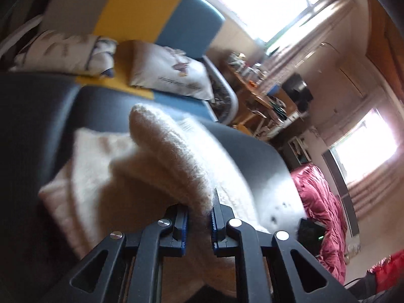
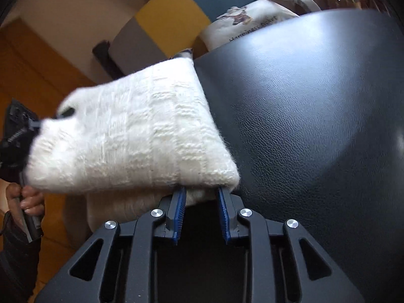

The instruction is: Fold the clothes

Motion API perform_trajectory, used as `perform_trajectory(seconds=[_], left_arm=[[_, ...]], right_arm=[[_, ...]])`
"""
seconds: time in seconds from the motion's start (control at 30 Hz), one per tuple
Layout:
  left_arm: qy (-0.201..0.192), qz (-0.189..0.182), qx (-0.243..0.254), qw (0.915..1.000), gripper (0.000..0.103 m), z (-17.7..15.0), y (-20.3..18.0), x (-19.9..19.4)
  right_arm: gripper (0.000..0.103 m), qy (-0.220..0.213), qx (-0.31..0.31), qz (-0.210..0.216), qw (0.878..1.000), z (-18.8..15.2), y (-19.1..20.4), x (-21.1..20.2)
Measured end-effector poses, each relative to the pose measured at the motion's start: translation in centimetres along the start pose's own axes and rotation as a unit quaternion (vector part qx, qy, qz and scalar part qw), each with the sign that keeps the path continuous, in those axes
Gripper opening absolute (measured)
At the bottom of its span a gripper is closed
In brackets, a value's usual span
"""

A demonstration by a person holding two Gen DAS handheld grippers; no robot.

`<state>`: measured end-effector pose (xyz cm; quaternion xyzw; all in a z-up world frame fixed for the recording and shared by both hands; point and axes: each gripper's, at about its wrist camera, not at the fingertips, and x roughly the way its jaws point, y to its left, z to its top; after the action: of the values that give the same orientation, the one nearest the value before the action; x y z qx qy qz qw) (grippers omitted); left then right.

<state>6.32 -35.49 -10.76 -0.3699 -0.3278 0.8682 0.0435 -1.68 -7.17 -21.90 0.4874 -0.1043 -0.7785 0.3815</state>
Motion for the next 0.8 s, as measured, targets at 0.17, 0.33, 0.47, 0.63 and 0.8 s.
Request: perform_trajectory(seconds=[0.17,0.33,0.47,0.63,0.8], left_arm=[[-0.018,0.008,-0.039,0.999,0.013,-3.5,2.7,-0.1],[-0.039,-0.005,-0.007,0.9992,0.013,-2.4,1.4,-1.6],[-0.053,-0.021,0.048,0.9972,0.013,0.6,-2.5,-2.9],[-0.062,-0.013,0.123,0.9904,0.013,2.9,-7.1,-3.5],[-0.06,0.058,0.097,0.9917,0.013,1.3,-2.4,-3.4]], right_arm=[[0.027,0.042,-0.069,-0.028,0.996,-0.3,1.8,0.2],[0.027,0.056,-0.174,-0.06,0.981,0.2,4.5,-3.3],[0.028,0.004,-0.221,-0.065,0.973,3.5,7.7,-5.8],[0.029,-0.021,-0.248,-0.074,0.966,6.5,10.6,-3.6],[0.029,0.016,-0.245,-0.053,0.968,5.2,10.0,-0.5]])
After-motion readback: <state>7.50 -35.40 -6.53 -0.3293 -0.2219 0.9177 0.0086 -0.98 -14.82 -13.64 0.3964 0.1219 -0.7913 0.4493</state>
